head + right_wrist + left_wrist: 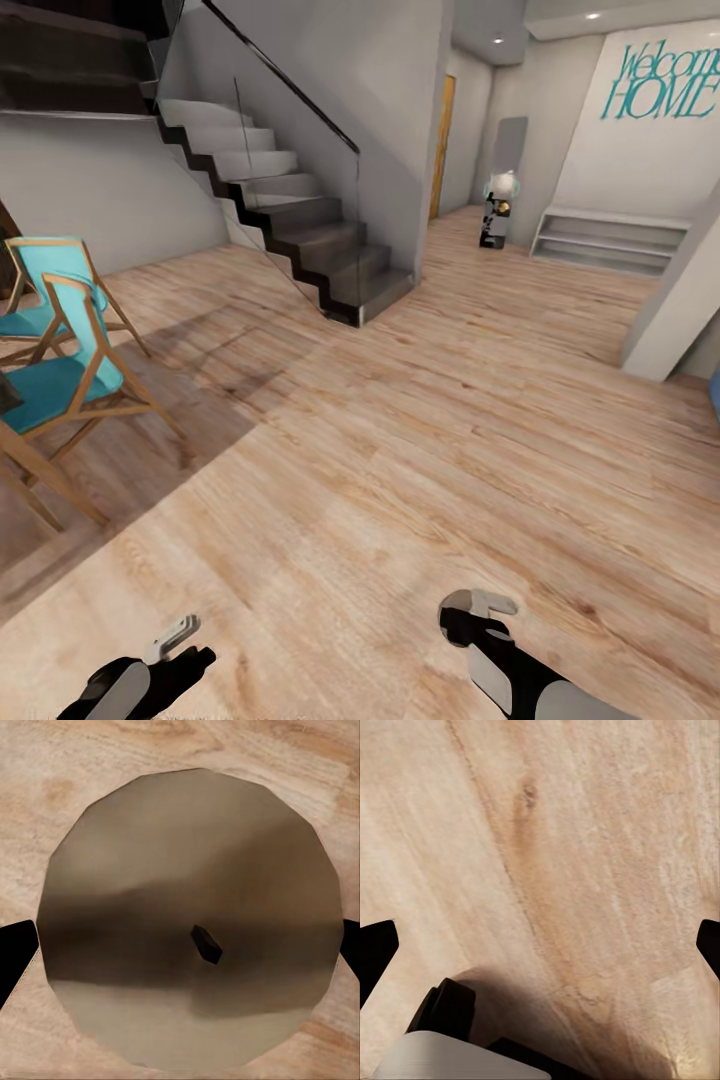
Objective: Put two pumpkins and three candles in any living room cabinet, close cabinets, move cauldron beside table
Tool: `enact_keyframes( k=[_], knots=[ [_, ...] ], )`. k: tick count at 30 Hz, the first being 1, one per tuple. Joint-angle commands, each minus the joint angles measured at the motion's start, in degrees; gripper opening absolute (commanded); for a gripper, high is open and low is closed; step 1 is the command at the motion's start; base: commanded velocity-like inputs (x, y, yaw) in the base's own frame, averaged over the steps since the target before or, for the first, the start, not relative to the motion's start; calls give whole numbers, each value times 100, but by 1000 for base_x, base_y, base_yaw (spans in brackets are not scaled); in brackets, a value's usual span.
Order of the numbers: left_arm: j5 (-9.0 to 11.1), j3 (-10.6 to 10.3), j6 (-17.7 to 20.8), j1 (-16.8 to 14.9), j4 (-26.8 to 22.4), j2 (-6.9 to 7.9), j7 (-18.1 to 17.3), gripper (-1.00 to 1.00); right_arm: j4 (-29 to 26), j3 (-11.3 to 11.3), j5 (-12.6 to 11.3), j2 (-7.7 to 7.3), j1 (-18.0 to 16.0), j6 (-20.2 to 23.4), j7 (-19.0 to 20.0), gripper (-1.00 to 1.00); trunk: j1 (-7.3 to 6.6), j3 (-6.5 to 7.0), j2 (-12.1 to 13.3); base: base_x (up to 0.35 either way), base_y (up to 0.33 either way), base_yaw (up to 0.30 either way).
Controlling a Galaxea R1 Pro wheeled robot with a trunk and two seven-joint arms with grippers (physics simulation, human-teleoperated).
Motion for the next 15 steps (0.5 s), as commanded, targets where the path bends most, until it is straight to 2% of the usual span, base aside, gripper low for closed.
enact_keyframes(
  k=[1,15],
  knots=[
    [58,-25,-4,-5,-8,4,54,100,-4,50,-55,-2,-3,-24,-29,-100,-23,10,39,0,0,268],
    [43,-42,-4,-4,-8,-22,54,100,-55,43,-51,-11,-3,-28,-34,-100,-331,213,601,0,0,267]
  ],
)
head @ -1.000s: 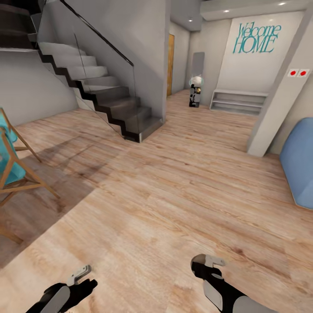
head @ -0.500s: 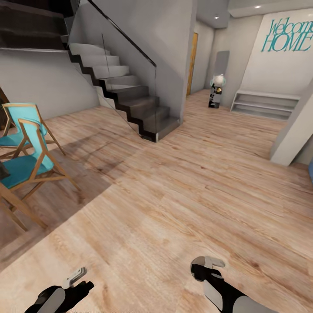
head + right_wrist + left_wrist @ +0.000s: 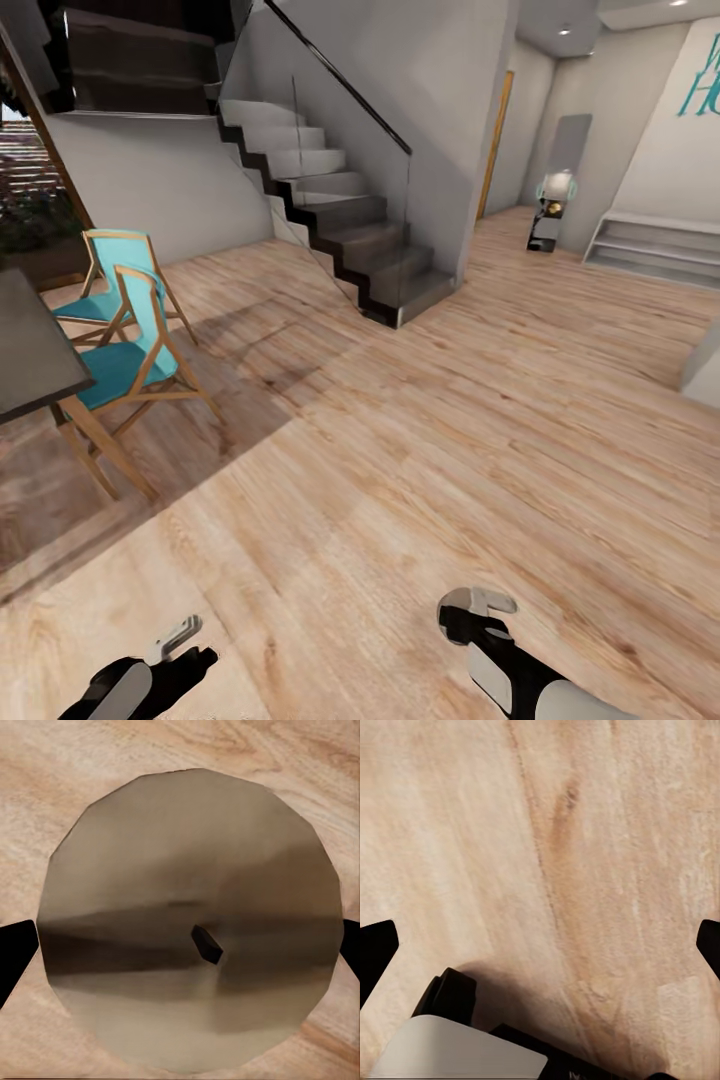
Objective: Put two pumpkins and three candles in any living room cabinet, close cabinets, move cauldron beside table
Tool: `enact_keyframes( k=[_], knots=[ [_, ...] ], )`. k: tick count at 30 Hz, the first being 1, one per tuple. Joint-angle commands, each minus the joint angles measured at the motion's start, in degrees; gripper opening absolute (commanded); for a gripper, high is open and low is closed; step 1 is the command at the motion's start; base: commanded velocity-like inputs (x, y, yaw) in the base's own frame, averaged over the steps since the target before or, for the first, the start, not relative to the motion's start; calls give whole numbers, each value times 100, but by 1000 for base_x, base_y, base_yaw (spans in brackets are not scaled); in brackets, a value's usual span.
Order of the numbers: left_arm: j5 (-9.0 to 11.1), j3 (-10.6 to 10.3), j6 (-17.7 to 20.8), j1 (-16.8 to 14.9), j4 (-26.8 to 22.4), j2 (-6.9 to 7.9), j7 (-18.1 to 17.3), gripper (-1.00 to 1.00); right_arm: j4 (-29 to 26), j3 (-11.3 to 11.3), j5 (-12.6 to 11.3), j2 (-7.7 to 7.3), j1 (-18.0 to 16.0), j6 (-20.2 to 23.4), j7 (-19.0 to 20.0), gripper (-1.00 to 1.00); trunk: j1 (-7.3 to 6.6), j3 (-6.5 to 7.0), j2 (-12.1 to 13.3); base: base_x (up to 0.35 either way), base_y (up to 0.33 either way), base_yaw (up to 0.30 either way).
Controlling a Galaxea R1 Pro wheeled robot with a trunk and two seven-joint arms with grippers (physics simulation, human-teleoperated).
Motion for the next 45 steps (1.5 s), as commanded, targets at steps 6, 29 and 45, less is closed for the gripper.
enact_keyframes(
  k=[6,29,45],
  knots=[
    [59,-34,-11,-5,-9,7,62,100,-13,48,-54,-2,-3,-23,-33,-100,-133,73,240,0,0,246],
    [51,-45,-13,-4,-9,3,63,100,-24,48,-54,-2,-3,-28,-40,-100,-638,407,1162,0,0,265],
    [50,-61,-13,-5,-9,-1,63,100,-24,48,-55,-2,-3,-28,-34,-100,-902,577,1643,0,0,270]
  ],
)
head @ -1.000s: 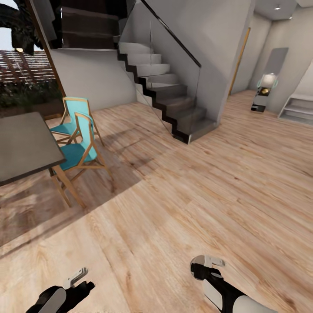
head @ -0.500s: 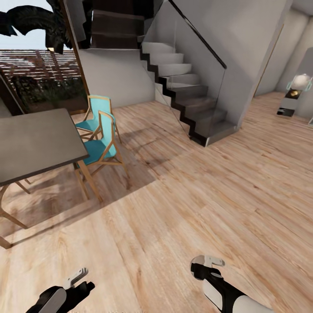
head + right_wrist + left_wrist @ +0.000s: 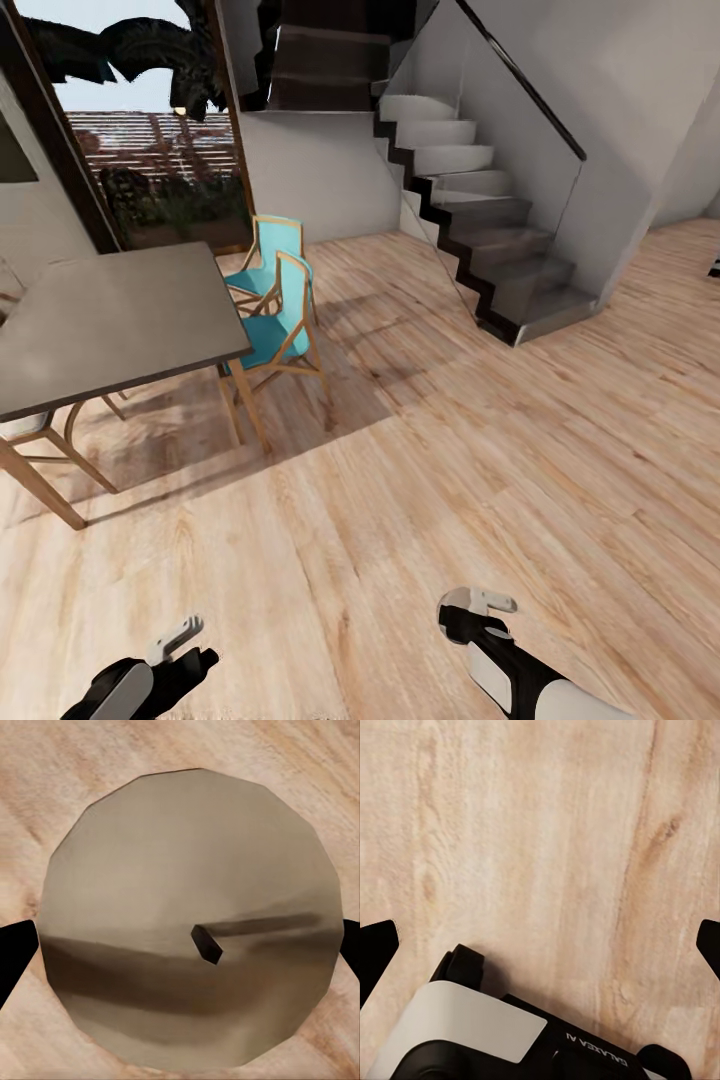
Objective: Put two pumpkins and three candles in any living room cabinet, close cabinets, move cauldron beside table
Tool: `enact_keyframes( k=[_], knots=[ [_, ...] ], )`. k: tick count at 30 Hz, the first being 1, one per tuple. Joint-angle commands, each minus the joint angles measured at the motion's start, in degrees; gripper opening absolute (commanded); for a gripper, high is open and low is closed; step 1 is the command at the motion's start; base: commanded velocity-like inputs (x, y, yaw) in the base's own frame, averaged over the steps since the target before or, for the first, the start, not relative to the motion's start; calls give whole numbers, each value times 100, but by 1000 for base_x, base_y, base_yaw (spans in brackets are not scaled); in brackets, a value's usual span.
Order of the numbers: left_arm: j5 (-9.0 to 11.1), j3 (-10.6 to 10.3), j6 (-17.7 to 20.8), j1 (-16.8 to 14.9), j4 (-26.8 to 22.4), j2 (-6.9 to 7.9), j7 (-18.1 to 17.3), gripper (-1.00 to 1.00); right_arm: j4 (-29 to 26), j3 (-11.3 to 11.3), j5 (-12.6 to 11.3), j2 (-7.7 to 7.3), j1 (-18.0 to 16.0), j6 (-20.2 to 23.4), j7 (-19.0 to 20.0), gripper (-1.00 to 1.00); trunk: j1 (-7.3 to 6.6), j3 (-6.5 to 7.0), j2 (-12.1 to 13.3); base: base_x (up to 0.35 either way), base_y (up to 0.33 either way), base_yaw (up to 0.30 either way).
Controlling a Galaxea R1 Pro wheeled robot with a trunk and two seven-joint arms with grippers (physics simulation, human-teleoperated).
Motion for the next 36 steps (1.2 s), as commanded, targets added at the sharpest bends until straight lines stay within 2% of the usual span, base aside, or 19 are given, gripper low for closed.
enact_keyframes(
  k=[1,16,20,36],
  knots=[
    [59,-26,-4,-4,-9,7,55,100,-5,48,-50,-2,-4,-25,-29,-100,0,-7,-3,0,0,272],
    [61,-26,-4,-7,-9,11,55,100,3,49,-53,1,-4,-24,-29,-100,0,-44,-3,0,0,272],
    [60,-26,-4,-6,-9,8,55,100,4,49,-53,-2,-4,-20,-30,-100,-88,18,157,0,0,273],
    [65,-4,-2,-7,-9,13,55,100,0,48,-57,-2,-4,-16,-29,-100,-88,15,157,0,0,278]
  ],
)
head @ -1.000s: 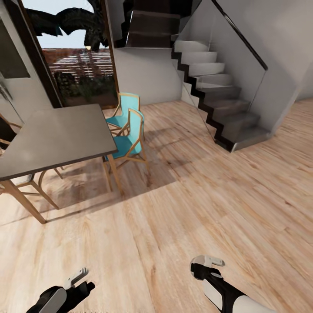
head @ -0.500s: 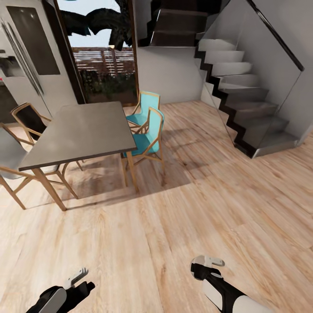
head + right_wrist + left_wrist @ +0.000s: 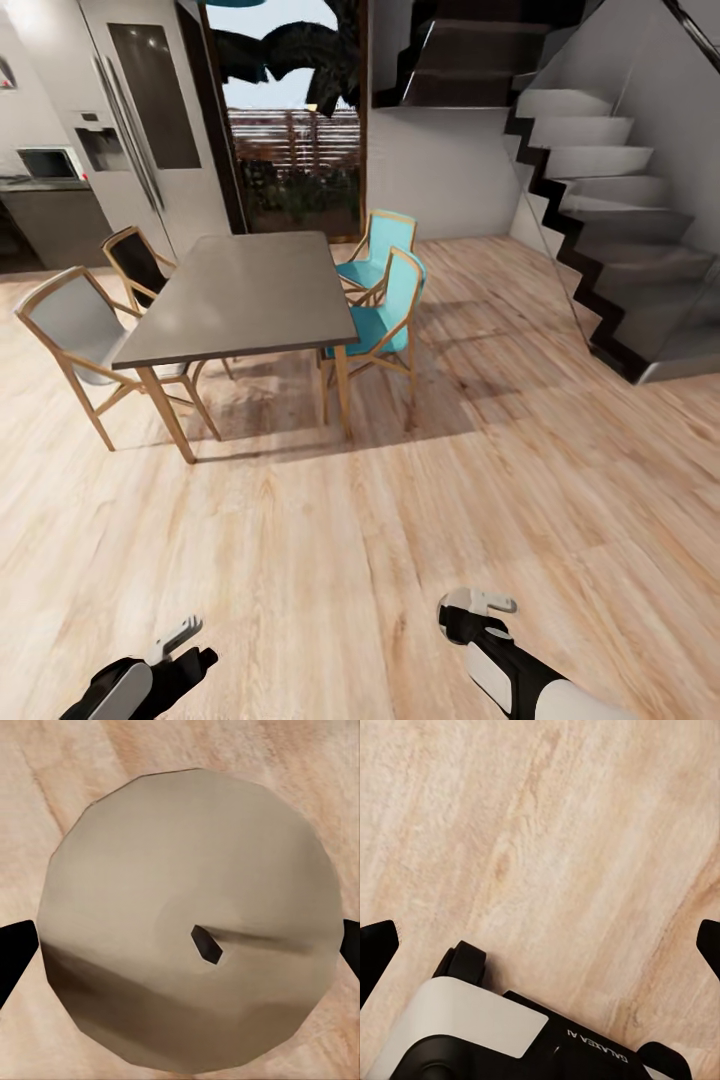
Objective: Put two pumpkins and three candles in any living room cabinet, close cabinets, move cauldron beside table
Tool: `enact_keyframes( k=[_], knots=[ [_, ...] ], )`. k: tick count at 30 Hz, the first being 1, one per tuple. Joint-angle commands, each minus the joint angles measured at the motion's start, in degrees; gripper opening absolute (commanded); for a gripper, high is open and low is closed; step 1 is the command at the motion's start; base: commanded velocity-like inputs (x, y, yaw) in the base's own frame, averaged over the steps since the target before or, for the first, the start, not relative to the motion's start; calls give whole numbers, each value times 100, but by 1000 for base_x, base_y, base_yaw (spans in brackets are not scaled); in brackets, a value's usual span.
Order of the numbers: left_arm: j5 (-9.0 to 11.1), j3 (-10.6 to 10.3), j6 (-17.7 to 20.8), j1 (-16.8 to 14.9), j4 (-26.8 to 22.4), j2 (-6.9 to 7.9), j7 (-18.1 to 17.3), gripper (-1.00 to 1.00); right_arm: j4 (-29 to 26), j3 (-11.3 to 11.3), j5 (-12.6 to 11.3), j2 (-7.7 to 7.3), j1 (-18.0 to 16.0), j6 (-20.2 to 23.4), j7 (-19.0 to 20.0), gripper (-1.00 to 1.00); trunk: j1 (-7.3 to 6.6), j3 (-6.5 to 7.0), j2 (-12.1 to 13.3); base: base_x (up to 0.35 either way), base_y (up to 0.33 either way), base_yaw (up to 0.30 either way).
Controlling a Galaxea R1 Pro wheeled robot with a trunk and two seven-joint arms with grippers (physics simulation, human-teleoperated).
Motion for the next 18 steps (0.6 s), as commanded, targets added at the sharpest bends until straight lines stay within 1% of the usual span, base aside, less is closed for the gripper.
enact_keyframes(
  k=[1,18],
  knots=[
    [61,-24,-4,-5,-9,8,55,100,-3,48,-54,-2,-4,-24,-30,-100,0,-2,-3,0,0,283],
    [62,-20,-5,-5,-9,8,55,100,-1,49,-54,0,-4,-24,-30,-100,0,54,-3,0,0,283]
  ],
)
